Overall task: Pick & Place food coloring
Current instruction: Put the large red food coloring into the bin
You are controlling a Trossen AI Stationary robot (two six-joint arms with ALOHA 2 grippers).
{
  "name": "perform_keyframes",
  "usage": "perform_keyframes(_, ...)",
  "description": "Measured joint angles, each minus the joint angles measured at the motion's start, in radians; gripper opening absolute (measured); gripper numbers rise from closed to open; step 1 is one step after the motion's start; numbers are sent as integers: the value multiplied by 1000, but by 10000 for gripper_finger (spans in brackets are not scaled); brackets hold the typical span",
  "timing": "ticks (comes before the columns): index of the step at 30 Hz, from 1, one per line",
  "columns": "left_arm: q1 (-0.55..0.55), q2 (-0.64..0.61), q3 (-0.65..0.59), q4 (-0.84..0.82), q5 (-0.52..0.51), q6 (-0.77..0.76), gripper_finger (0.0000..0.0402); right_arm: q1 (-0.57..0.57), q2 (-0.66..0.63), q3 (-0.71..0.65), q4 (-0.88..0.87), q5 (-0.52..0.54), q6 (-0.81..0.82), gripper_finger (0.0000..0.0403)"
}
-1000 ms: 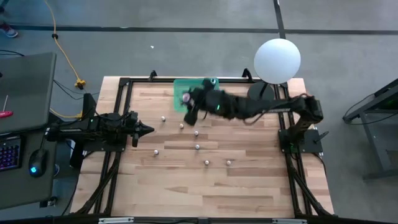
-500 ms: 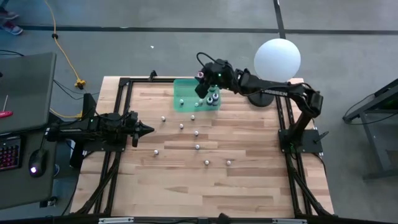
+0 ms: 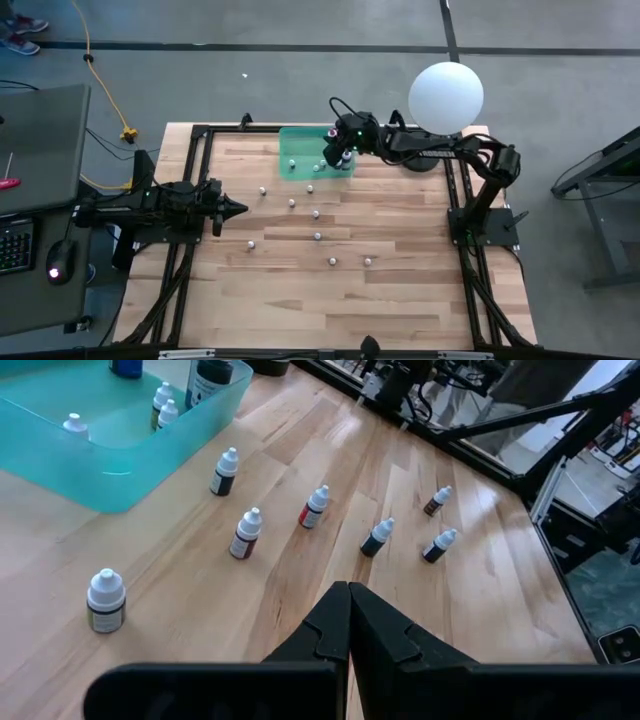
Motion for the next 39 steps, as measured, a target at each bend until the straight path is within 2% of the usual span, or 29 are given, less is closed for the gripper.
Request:
perform_keyframes(4, 0, 0, 0, 0, 0, 0, 0, -1, 0, -26, 10, 71, 55, 138)
perform_keyframes(10, 0, 0, 0, 0, 0, 0, 0, -18, -1, -33, 66, 115, 87, 138)
perform_keyframes(17, 0, 0, 0, 0, 0, 0, 0, -30, 24, -33, 93, 176, 257, 138)
perform_keyframes(22, 0, 0, 0, 0, 0, 0, 0, -20, 84, -33, 113, 175, 241, 138)
perform_keyframes(31, 0, 0, 0, 0, -1, 0, 0, -35, 90, -33, 109, 152, 177, 138)
perform_keyframes(39, 0, 0, 0, 0, 0, 0, 0, -63, 128, -33, 94, 138, 247, 138)
